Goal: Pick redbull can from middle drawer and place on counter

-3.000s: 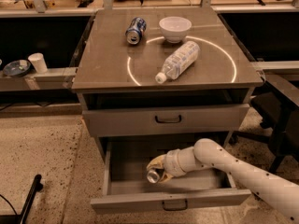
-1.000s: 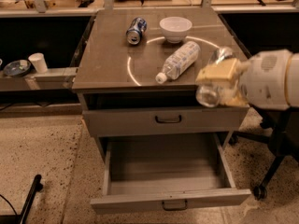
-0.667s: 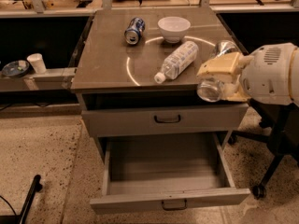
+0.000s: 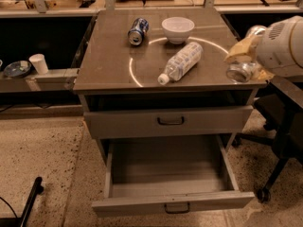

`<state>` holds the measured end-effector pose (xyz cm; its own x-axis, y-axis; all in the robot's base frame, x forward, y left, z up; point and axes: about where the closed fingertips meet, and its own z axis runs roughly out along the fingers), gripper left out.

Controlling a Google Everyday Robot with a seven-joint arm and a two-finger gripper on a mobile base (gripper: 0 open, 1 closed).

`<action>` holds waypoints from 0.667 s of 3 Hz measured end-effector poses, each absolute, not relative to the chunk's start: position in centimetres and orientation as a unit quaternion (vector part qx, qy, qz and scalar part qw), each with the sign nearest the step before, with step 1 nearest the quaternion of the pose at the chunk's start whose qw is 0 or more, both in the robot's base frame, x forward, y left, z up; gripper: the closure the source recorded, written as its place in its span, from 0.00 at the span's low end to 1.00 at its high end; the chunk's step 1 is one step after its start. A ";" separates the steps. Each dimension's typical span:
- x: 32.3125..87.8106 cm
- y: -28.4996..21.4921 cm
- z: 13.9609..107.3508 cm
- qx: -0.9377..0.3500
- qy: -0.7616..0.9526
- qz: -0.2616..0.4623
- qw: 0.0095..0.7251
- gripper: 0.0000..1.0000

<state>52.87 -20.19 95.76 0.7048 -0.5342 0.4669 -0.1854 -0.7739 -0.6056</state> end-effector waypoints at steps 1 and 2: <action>58.4 -23.2 93.2 -0.901 0.211 -0.301 0.228 1.00; 62.4 -21.5 91.3 -0.914 0.187 -0.276 0.232 1.00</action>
Offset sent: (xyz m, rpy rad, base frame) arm 0.1433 0.0038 -0.0636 -0.0783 0.1561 0.1142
